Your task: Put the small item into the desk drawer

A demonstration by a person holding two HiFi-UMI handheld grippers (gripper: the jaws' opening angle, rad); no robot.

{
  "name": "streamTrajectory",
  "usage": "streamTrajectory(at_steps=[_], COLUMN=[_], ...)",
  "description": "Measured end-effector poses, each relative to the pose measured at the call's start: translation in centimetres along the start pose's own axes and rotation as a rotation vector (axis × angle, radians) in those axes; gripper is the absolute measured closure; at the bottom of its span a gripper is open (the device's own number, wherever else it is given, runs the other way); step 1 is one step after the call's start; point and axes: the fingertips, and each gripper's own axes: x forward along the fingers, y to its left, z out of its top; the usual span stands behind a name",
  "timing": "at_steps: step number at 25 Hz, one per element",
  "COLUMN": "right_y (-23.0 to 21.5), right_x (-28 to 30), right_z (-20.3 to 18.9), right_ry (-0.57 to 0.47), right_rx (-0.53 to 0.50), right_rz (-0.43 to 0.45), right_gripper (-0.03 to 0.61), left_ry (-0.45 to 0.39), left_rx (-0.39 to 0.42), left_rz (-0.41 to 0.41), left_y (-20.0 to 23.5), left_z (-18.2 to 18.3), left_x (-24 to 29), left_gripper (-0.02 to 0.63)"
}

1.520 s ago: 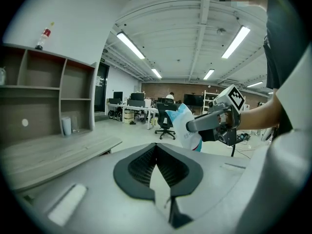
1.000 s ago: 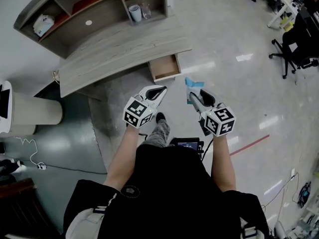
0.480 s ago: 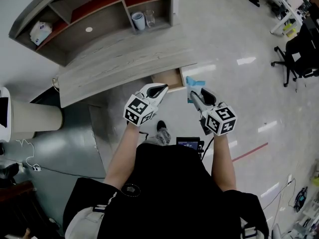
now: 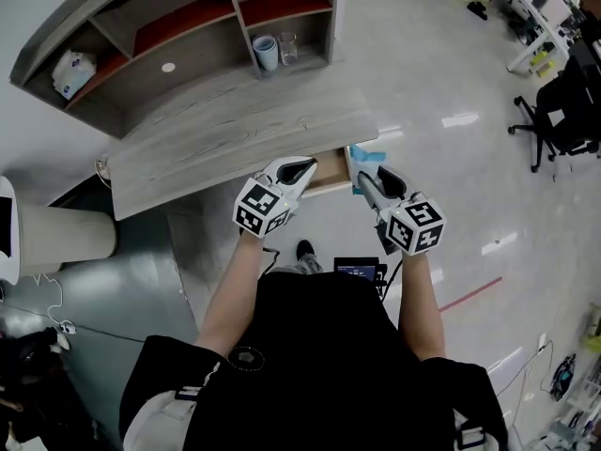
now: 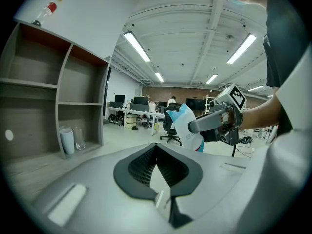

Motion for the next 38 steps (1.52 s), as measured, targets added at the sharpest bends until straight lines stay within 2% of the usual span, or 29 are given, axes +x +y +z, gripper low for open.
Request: streamTrajectory(at_steps=[7, 15, 31, 38], right_y=[0.8, 0.6, -2.0, -2.6], right_x=[2.1, 2.8, 3.3, 3.6], right_z=[0.8, 0.3, 2.5, 3.0], right_ry=[0.015, 0.036, 0.052, 0.062], right_rx=[-0.015, -0.008, -0.046, -0.046], right_rz=[0.007, 0.030, 0.169, 0.205], right_gripper=[0.426, 0.426, 0.426, 0.426], left_ry=[-0.030, -0.025, -0.033, -0.009], left_rx=[-0.041, -0.065, -0.072, -0.069], left_rz=[0.007, 0.021, 0.144, 0.196], left_y=[2.1, 2.1, 2.2, 2.5], left_z=[0.2, -0.5, 1.1, 1.2], left_x=[-0.6, -0.3, 2.0, 2.4], left_gripper=[0.611, 0.611, 0.612, 0.612])
